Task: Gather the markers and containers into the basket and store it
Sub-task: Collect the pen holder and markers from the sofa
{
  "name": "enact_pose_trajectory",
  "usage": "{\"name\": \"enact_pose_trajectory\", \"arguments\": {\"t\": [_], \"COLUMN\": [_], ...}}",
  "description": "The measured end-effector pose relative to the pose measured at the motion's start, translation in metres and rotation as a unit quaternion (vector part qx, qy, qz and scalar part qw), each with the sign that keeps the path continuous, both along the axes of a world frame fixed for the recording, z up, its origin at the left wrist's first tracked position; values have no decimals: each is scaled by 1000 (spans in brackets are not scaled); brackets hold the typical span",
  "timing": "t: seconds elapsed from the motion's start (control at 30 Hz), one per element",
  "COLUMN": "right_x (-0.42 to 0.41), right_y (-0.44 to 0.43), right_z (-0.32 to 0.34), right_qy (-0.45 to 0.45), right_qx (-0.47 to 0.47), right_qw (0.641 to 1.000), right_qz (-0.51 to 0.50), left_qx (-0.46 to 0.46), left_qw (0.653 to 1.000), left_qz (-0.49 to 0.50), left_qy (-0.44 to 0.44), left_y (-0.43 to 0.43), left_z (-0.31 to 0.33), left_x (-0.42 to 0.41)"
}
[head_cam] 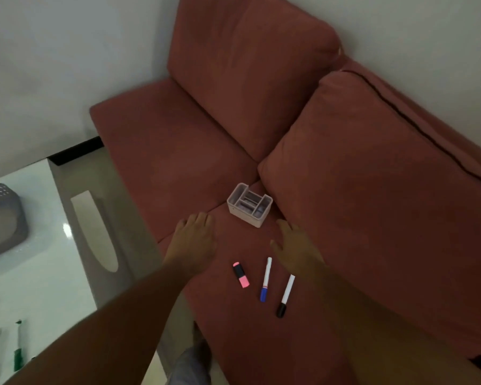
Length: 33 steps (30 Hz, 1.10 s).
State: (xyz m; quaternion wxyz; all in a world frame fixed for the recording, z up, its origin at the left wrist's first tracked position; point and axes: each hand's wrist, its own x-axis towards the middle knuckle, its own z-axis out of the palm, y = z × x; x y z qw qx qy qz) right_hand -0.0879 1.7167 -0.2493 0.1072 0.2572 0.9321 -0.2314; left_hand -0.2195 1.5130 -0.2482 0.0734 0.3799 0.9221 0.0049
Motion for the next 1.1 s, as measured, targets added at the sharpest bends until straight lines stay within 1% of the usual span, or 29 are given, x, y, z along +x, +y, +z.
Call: {"name": "enact_pose_trajectory", "arguments": {"t": [0.07, 0.13, 0.2, 0.3, 0.37, 0.47, 0.57, 0.67, 0.7, 0.77, 0.83, 0.87, 0.97, 1.0, 1.03, 1.1], "right_x": [-19, -36, -53, -76, -93, -117, -136, -149, -155, -160, -161, -160, -160, -161, -162, -165], "right_y": [6, 12, 17, 25, 28, 34, 36, 31, 25, 15, 4, -3, -25, -38, -55, -79], "right_z": [-14, -31, -50, -81, -99, -116, -134, -152, -151, -148, -145, -144, -134, -130, -123, -118], "right_qy": [8, 2, -13, -47, -69, -92, -79, -54, -43, -10, 17, 17, -23, -27, -31, -37], "right_qx": [-27, -66, -115, -172, -179, -197, -234, -286, -300, -310, -307, -302, -304, -305, -306, -313], "right_qw": [999, 994, 982, 959, 950, 932, 914, 895, 889, 888, 896, 901, 914, 917, 923, 927], "right_qz": [-33, -86, -150, -220, -245, -291, -320, -339, -343, -339, -322, -311, -268, -254, -231, -202], "left_qx": [-12, -1, 30, 62, 70, 69, 84, 111, 126, 168, 218, 232, 195, 190, 193, 227], "left_qw": [999, 993, 979, 944, 923, 904, 884, 872, 860, 823, 795, 786, 787, 781, 769, 733], "left_qz": [17, 59, 111, 175, 192, 198, 199, 161, 160, 175, 199, 209, 289, 327, 365, 426], "left_qy": [-36, -98, -169, -274, -326, -372, -414, -448, -468, -514, -530, -534, -508, -497, -488, -480], "left_y": [12, 30, 51, 78, 93, 105, 108, 105, 102, 94, 77, 66, 24, 7, -16, -43], "left_z": [-15, -34, -60, -91, -111, -134, -158, -169, -165, -154, -151, -151, -150, -150, -145, -133], "left_x": [-18, -39, -62, -91, -109, -129, -142, -146, -143, -135, -126, -121, -108, -101, -92, -77]}}
